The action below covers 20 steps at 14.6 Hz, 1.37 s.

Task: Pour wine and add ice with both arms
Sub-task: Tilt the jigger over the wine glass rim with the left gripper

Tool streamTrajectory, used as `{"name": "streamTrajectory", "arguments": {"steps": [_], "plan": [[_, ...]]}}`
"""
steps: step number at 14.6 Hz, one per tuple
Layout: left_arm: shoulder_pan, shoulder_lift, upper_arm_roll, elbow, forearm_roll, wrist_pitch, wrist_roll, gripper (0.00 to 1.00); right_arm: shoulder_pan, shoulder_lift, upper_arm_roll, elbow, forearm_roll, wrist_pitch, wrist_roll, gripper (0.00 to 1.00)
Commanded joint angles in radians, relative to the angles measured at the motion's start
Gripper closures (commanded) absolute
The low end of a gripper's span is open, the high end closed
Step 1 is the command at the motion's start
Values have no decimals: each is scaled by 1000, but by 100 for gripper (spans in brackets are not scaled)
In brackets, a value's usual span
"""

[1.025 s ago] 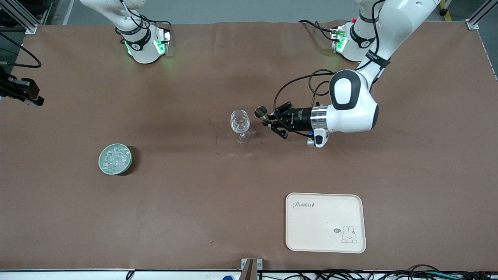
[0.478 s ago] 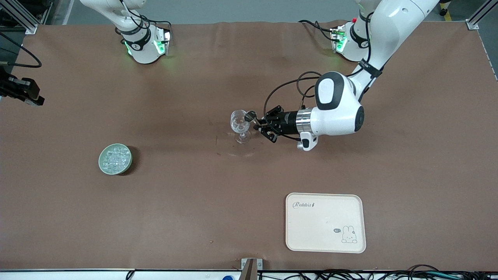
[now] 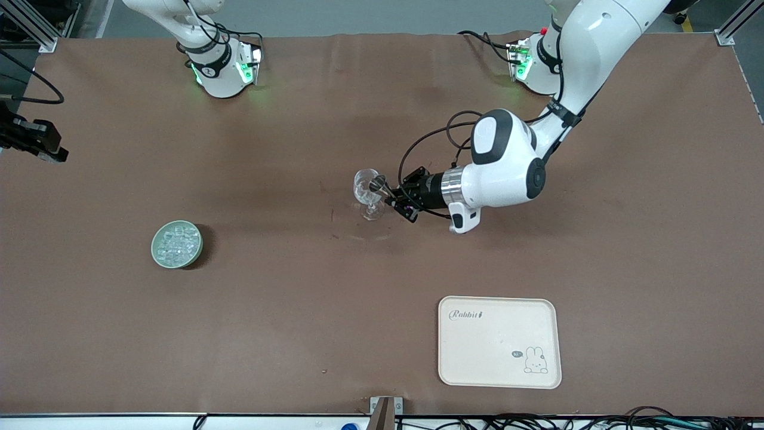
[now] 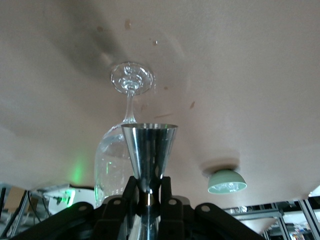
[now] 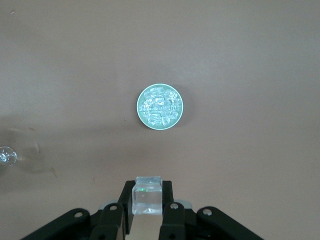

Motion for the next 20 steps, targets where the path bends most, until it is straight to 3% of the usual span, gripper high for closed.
{"name": "streamTrajectory", "arguments": {"steps": [1, 5, 7, 11, 15, 20], "plan": [[1, 8, -24, 15, 73, 15, -48, 97, 1, -5, 0, -1, 9, -8, -4, 98], [22, -1, -38, 9, 72, -16, -47, 97, -1, -5, 0, -1, 9, -9, -4, 98], [36, -5, -35, 15, 56, -95, -35, 98, -1, -5, 0, -1, 9, -12, -4, 98], [35, -23, -13, 15, -83, -140, 34, 99, 1, -5, 0, -1, 9, -29, -2, 98], [12, -66, 62, 15, -212, -229, 111, 99, 37, -5, 2, -1, 9, -54, 38, 98], [-10, -118, 201, 27, -373, -349, 201, 99, 197, -5, 2, -1, 12, -78, 296, 98]]}}
